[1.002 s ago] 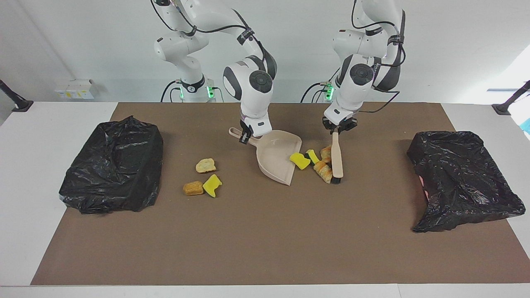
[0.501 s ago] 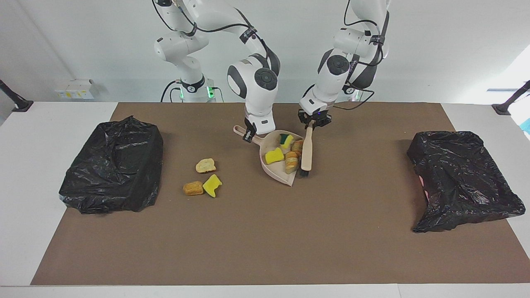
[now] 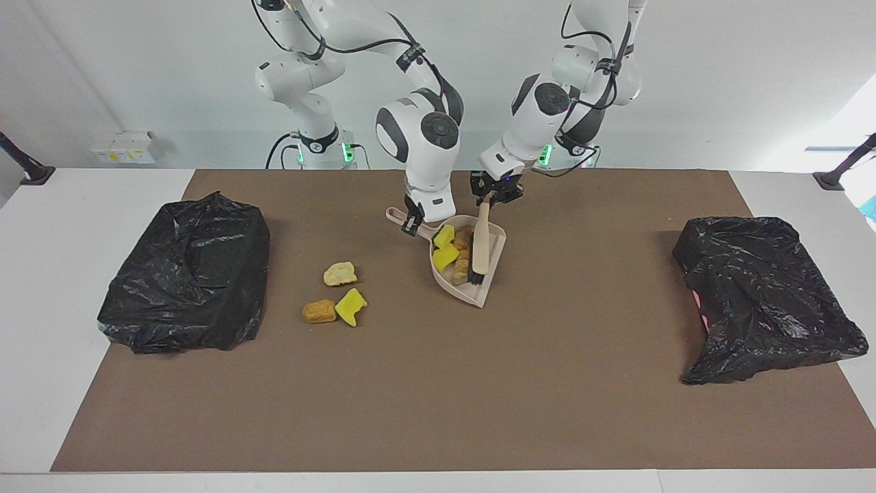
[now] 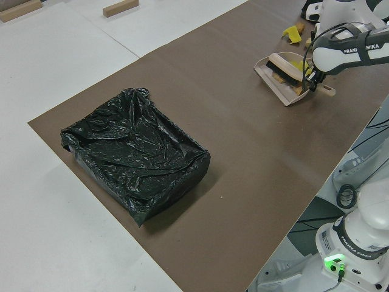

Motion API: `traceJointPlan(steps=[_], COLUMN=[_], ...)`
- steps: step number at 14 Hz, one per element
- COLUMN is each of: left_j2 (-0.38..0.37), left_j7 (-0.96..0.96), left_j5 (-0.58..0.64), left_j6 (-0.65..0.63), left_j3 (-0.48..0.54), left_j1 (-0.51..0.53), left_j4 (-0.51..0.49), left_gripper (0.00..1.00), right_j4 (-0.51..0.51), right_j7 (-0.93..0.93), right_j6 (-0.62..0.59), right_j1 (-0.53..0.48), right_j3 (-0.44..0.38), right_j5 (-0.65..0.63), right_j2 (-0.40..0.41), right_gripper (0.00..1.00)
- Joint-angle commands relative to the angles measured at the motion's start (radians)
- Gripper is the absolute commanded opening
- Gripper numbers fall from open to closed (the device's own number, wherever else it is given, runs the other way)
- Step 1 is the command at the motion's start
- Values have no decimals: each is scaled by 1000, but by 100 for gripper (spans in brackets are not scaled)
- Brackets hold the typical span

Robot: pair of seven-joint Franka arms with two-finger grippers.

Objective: Sweep and dump trash in bin

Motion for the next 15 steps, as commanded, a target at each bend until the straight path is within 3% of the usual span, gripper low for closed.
traceJointPlan(steps=[1,4,8,12,15], left_j2=[-6,12,51,46,46], left_j7=[18,55,71,-70,-207], left_j5=[24,155,250,250,250], left_j6=[-104,-173,-151,-155,-152], left_j3=[8,10,8,-1,-1], left_j1=[105,174,199,103,1], left_j4=[57,98,94,85,71], left_gripper=[0,0,0,0,0], right_j4=[23,20,20,20,18], right_j7=[21,20,-55,-231,-493], right_j6=[-30,-47,-144,-279,-346], right_j1=[-17,-64,-216,-437,-648], right_j3=[7,6,1,-5,-6], right_j5=[3,7,7,0,-11], right_j2=[-3,-70,-237,-380,-420], right_gripper=[0,0,0,0,0])
